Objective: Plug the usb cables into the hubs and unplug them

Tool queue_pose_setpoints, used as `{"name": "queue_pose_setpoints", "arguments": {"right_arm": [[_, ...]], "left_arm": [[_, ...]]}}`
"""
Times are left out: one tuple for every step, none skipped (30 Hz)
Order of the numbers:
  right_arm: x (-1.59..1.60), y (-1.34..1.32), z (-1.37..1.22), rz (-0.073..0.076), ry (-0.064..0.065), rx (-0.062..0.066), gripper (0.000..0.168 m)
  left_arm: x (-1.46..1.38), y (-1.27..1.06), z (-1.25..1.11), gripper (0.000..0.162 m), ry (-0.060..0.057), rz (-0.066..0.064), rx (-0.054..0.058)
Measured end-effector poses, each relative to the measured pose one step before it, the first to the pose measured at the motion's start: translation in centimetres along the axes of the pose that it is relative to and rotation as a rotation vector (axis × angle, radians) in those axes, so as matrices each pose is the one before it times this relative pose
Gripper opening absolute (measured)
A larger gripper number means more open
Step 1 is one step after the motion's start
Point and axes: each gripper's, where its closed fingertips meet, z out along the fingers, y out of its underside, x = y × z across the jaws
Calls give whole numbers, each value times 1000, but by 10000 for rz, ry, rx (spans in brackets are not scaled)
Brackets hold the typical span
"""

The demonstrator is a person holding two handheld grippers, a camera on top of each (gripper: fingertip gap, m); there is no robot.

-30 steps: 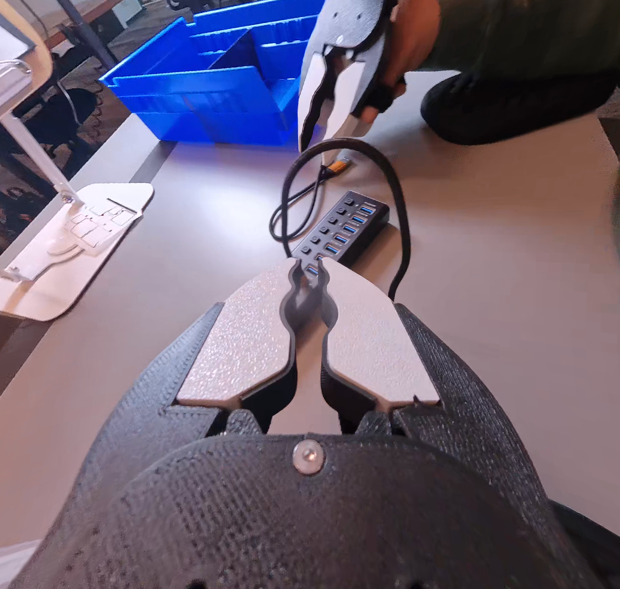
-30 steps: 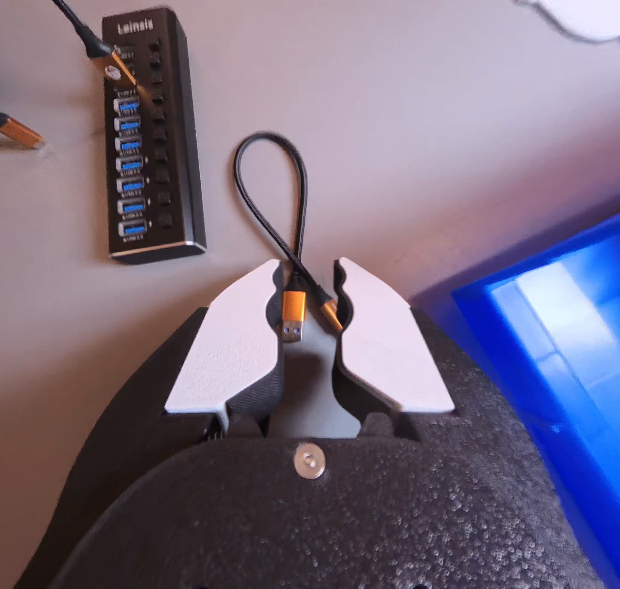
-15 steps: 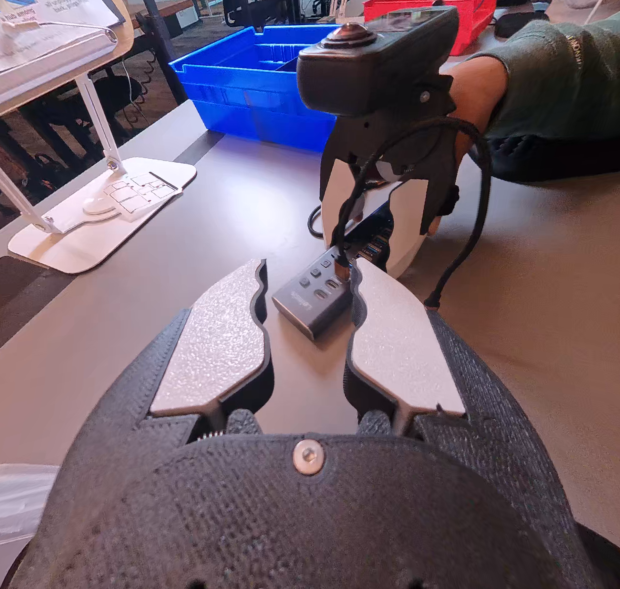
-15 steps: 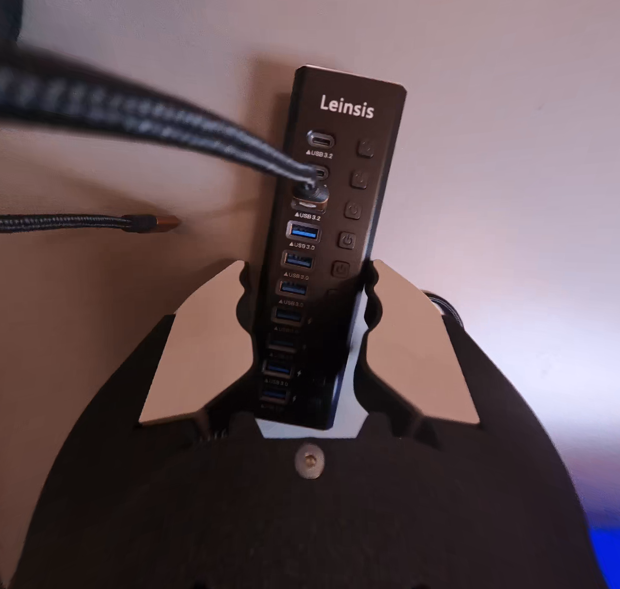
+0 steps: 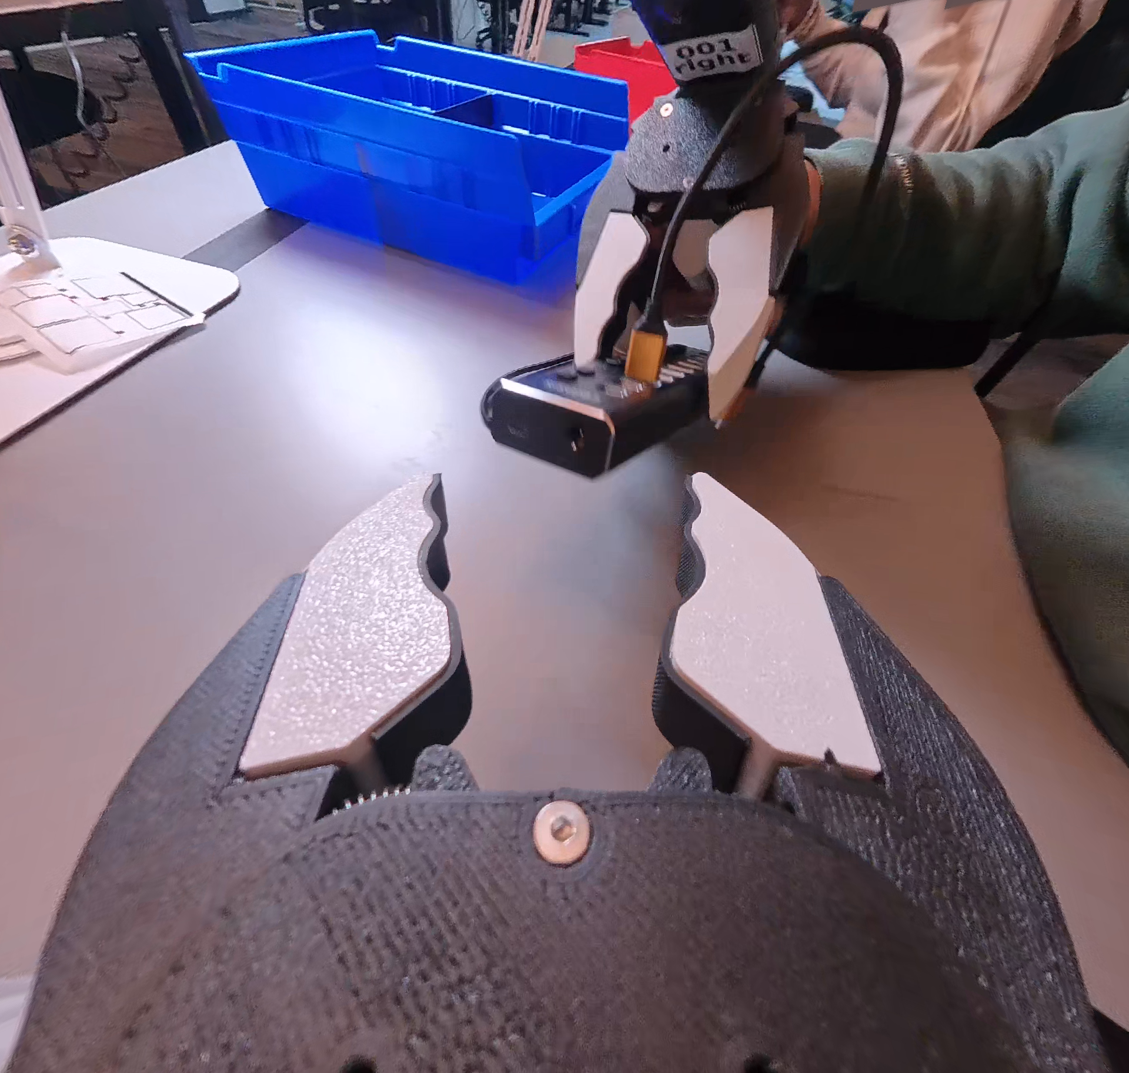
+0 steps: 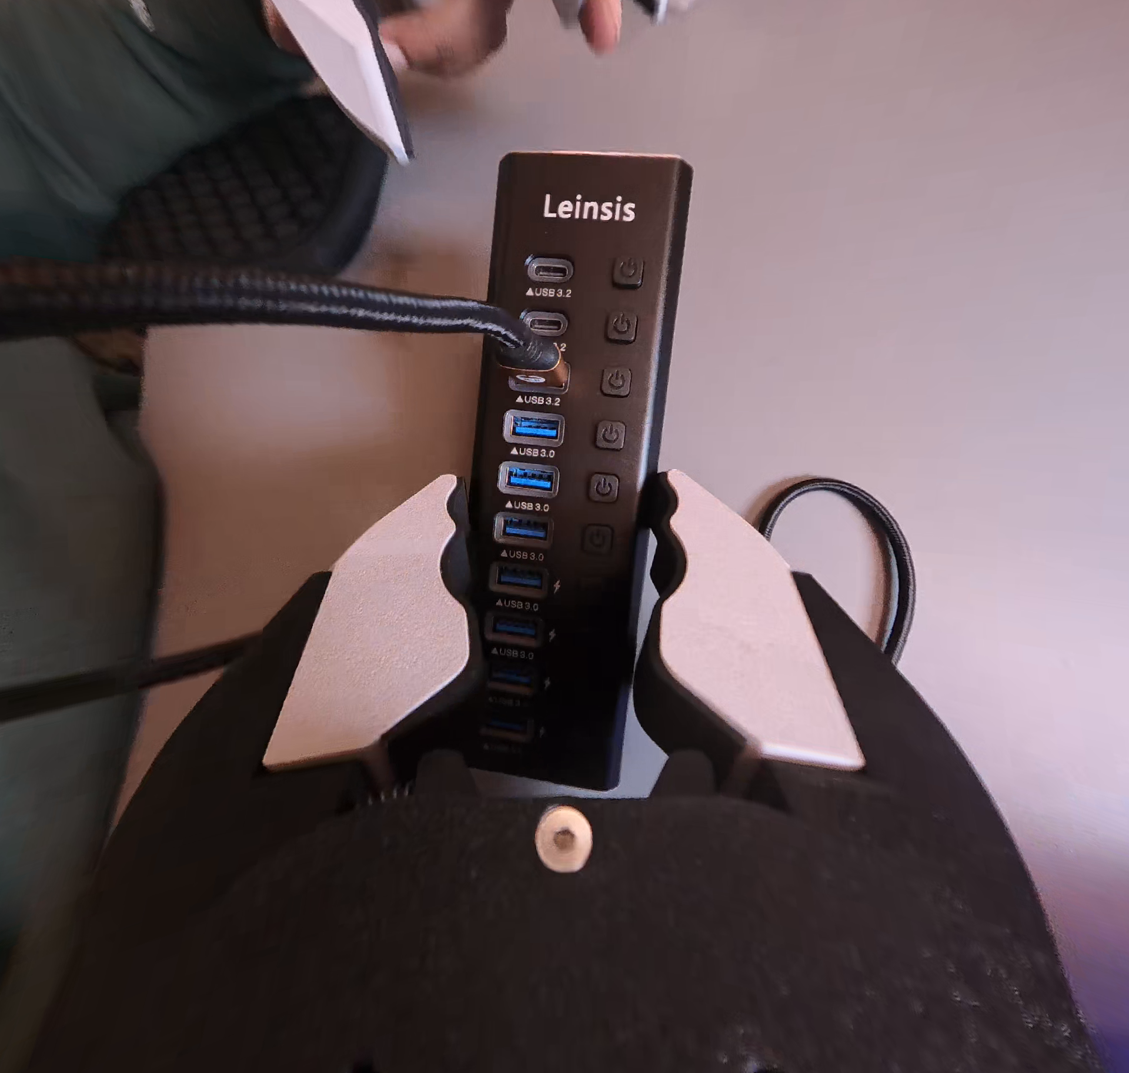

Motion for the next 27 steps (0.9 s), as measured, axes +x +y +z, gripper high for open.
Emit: {"name": "queue_pose_setpoints", "arguments": {"right_arm": [[-127, -609, -648, -46, -19, 520, 59], [-290, -842, -660, -158, -55, 600, 59], [-465, -1061, -612, -210, -89, 638, 58], [-545, -1135, -460, -217, -47, 566, 59], [-599, -1045, -249, -291, -4, 437, 59], [-730, -912, -19, -377, -53, 348, 59], [-845, -691, 209, -301, -127, 231, 59], [-854, -399, 399, -213, -150, 81, 59], [-841, -168, 489, -254, -151, 1, 59], [-796, 18, 473, -256, -167, -81, 59], [-538, 86, 312, -103, -109, -94, 59], [-171, 51, 135, -44, 25, -26, 59], [-80, 84, 72, -116, 21, -41, 59], [-131, 106, 81, -131, -5, -87, 59], [-113, 64, 107, -91, 21, -80, 59], [-157, 16, 125, -23, -29, -46, 59], [-173, 0, 116, -14, -66, -18, 59], [-151, 60, 107, -22, -70, -43, 59], [-120, 144, 105, -45, -46, -83, 59], [-63, 146, 90, -67, -5, -80, 53], [-34, 126, 67, -41, 4, -64, 55], [-34, 51, 44, -3, -10, -36, 56], [-22, 31, 11, 17, -26, -25, 58], [-25, 36, 3, -11, -20, -37, 58], [-25, 31, 25, -47, 4, -40, 58], [-20, -1, 23, -42, 21, -7, 58], [-15, -63, 23, -9, 23, 43, 59]], "left_arm": [[412, -42, 354, 74, 199, -91, 85], [534, -134, 448, 75, 229, -81, 137], [597, -231, 528, 76, 222, -62, 182], [670, -387, 603, 76, 226, -79, 245], [809, -611, 631, 76, 278, -92, 328], [949, -797, 625, 77, 325, -49, 364], [919, -884, 595, 77, 269, 17, 346], [821, -817, 556, 77, 197, 102, 302], [691, -562, 531, 77, 141, 158, 187], [692, -387, 349, 77, 195, 180, 149], [695, -221, 53, 73, 226, 223, 105], [429, -135, -41, 63, 29, 330, 57], [213, 62, -14, 62, -96, 320, -56], [155, 82, -34, 62, -3, 130, -55], [141, 4, -63, 62, 38, 48, -13], [132, -62, -27, 63, 15, 65, 14], [163, -66, 53, 67, 5, 70, 7], [150, 45, 127, 68, 2, 71, -61], [132, 80, 114, 69, 12, 94, -42], [28, 63, 37, 68, -36, 140, -13], [39, 63, 13, 67, -7, 75, 12], [52, 41, -17, 67, 51, -37, 9], [7, 63, -20, 67, 13, 14, -17], [45, 74, -9, 66, 16, 67, -59], [53, -7, 17, 66, -4, 62, -5], [54, -76, 19, 65, 17, -4, 59], [23, -94, -15, 65, 16, -11, 52]]}}
